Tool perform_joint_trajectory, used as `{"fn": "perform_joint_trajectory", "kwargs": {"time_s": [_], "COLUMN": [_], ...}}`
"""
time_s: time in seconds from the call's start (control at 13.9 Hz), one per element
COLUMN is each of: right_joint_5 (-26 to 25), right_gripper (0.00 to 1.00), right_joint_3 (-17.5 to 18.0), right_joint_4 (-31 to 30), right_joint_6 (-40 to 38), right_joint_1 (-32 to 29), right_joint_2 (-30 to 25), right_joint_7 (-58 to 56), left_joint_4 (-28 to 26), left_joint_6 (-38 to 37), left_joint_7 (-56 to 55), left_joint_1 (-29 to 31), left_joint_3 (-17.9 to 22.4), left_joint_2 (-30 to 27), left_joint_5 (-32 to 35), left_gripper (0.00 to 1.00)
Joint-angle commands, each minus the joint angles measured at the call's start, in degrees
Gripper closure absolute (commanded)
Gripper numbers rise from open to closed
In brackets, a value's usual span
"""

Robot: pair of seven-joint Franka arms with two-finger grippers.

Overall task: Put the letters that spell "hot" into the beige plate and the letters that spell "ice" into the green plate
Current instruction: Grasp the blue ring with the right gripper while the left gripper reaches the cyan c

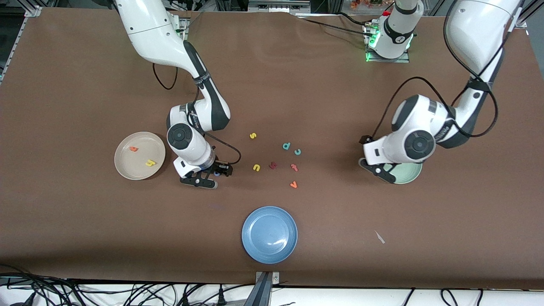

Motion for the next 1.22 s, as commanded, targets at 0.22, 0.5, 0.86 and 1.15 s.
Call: {"fn": "perform_joint_trajectory", "kwargs": {"time_s": [0.22,0.5,0.86,1.15], "right_joint_5": [0.3,0.3,0.3,0.3], "right_gripper": [0.4,0.46,0.54,0.69], "right_joint_3": [-0.3,-0.3,-0.3,-0.3], "right_joint_4": [1.7,1.7,1.7,1.7], "right_joint_6": [-0.3,-0.3,-0.3,-0.3], "right_joint_1": [0.1,0.1,0.0,-0.2], "right_joint_2": [1.1,1.6,1.6,1.6], "right_joint_7": [-0.5,-1.0,-1.4,-1.4], "left_joint_4": [5.9,11.4,16.7,16.7], "left_joint_6": [-0.8,-0.6,4.4,10.3], "left_joint_7": [-27.3,-43.4,-56.7,-61.5], "left_joint_1": [-12.2,-19.1,-22.3,-24.7], "left_joint_3": [-1.0,-0.5,-0.6,1.4], "left_joint_2": [3.4,9.1,16.2,18.0], "left_joint_5": [0.9,1.2,0.7,1.5], "left_gripper": [0.0,0.01,0.26,0.34]}}
